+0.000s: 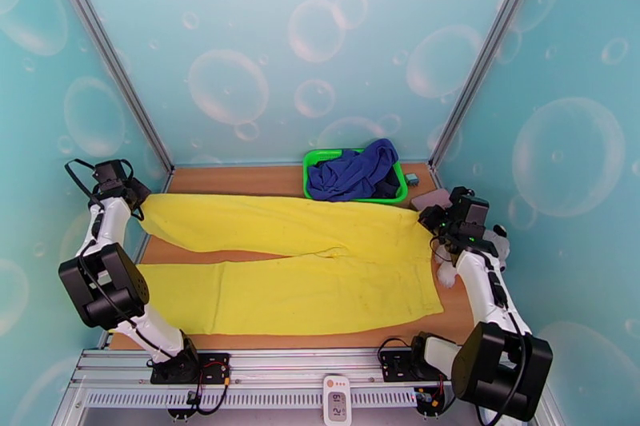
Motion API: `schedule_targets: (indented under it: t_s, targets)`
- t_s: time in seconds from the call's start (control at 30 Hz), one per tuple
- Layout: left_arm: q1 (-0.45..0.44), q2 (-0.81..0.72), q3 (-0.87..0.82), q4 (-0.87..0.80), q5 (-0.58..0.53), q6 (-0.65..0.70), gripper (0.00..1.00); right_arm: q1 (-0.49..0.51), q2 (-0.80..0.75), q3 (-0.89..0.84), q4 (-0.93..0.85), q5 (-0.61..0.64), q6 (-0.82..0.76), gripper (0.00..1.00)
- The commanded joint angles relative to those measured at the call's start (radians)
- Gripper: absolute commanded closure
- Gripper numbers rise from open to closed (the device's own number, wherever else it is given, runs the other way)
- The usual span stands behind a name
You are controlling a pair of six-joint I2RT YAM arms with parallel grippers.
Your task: Fold and stack the trousers
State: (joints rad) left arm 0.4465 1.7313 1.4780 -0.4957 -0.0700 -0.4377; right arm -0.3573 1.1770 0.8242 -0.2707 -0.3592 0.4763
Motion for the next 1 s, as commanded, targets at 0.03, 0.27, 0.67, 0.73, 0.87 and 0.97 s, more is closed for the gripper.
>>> schedule_targets:
  t_s: [0.03,0.27,0.67,0.73,0.87,0.97]
  targets:
    - [0.023,0.0,0.077,-0.019,0.006,-0.005,1.0,-0.075,-0.021,-0.043,0.242,-0.107,0.043,1.0]
    - [0.029,0.074,0.261,-0.081,0.019,-0.012,1.0,-0.09,0.028,-0.056,0.54,-0.078,0.09,1.0]
    - [0.05,-0.106,0.02,-0.034,0.043,-0.105,1.0,-0.115,0.173,-0.117,0.926,-0.342,0.175,1.0]
    - [0.064,-0.171,-0.084,-0.001,0.048,-0.131,1.0,-0.123,0.208,-0.133,0.947,-0.386,0.194,1.0]
    - [0.099,-0.276,-0.238,0.032,0.065,-0.145,1.0,-0.142,0.274,-0.166,1.016,-0.464,0.218,1.0]
    - [0.134,-0.319,-0.3,0.038,0.074,-0.134,1.0,-0.165,0.305,-0.189,1.077,-0.502,0.244,1.0]
